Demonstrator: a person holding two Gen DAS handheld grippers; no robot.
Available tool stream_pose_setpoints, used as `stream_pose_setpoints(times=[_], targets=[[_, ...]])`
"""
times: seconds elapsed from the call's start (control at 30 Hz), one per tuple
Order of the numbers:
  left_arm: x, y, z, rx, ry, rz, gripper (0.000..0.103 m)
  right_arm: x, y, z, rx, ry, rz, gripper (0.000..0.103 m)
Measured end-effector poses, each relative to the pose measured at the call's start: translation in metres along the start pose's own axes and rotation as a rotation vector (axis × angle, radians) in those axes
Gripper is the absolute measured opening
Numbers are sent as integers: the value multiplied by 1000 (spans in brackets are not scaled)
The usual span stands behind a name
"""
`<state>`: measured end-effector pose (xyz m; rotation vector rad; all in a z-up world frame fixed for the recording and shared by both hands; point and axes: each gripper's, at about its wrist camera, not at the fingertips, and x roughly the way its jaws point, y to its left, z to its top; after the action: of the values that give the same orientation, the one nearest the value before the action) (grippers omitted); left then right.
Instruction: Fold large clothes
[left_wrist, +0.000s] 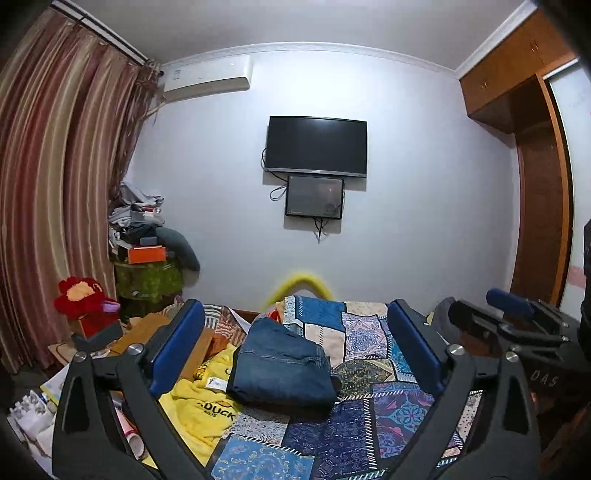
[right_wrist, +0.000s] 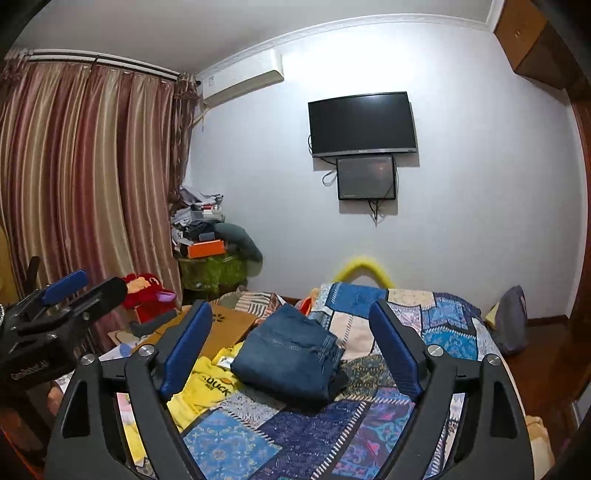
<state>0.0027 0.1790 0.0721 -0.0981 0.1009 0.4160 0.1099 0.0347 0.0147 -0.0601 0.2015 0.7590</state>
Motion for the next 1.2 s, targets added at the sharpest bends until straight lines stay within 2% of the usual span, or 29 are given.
stream_pose_setpoints(times=[0.17, 0.53, 1.2], targets=[[-6, 2, -6, -20, -1, 0, 102, -4, 0, -3, -39, 14, -42, 85], [-1, 14, -17, -60, 42, 29, 102, -11, -3, -8, -28, 30, -17, 85], [3, 3, -25, -22, 71, 32, 102, -20, -12, -12, 45, 54, 4, 85]])
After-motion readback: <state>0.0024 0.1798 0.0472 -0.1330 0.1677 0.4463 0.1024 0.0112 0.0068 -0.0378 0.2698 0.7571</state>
